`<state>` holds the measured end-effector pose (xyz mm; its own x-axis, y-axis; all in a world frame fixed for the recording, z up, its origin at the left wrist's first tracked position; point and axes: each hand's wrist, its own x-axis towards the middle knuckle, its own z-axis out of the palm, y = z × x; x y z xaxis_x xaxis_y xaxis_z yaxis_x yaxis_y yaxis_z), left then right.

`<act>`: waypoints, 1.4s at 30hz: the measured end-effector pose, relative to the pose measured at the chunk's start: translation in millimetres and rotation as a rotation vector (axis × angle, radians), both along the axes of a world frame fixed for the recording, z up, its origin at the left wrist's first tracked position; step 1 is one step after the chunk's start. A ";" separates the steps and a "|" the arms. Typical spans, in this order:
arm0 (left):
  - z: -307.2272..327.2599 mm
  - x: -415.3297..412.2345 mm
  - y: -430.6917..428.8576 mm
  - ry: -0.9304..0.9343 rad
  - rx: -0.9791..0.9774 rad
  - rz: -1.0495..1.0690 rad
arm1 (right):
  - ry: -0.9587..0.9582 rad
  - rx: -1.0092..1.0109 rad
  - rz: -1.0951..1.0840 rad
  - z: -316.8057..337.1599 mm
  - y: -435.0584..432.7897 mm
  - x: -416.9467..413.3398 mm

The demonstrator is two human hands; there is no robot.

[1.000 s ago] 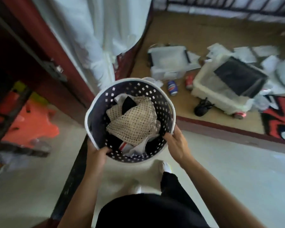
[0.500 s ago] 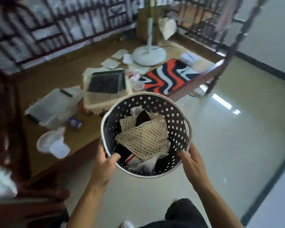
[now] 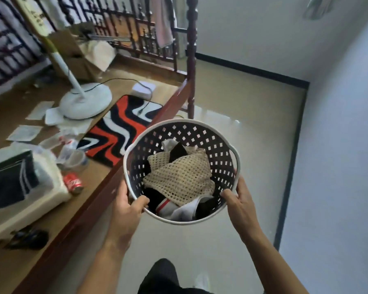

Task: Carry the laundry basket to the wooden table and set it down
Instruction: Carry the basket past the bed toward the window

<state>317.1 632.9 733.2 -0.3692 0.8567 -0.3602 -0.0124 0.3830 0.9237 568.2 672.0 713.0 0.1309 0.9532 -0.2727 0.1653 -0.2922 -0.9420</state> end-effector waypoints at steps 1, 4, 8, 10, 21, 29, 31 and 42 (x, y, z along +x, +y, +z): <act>-3.8 5.7 19.4 -0.019 0.005 -0.013 | 0.001 0.008 -0.005 -3.0 19.1 5.0; -20.4 17.1 86.0 -0.043 -0.009 -0.043 | -0.014 -0.001 -0.015 -16.3 81.9 14.2; -39.6 27.4 194.7 -0.064 -0.011 -0.099 | -0.007 -0.043 -0.063 -21.4 171.4 25.9; -38.4 38.1 251.3 -0.066 -0.017 -0.153 | -0.003 -0.066 -0.104 -15.7 211.9 38.0; 2.5 187.2 553.6 -0.026 0.079 -0.486 | 0.118 0.086 -0.399 4.3 426.0 167.4; 6.6 309.6 737.6 -0.093 0.024 -0.424 | 0.180 0.005 -0.404 -2.5 620.2 285.0; 9.3 322.2 778.2 -0.128 0.017 -0.378 | 0.157 -0.008 -0.368 4.5 674.6 304.2; -25.1 338.2 1024.0 -0.230 0.051 -0.084 | 0.089 0.011 -0.152 -1.0 989.6 323.2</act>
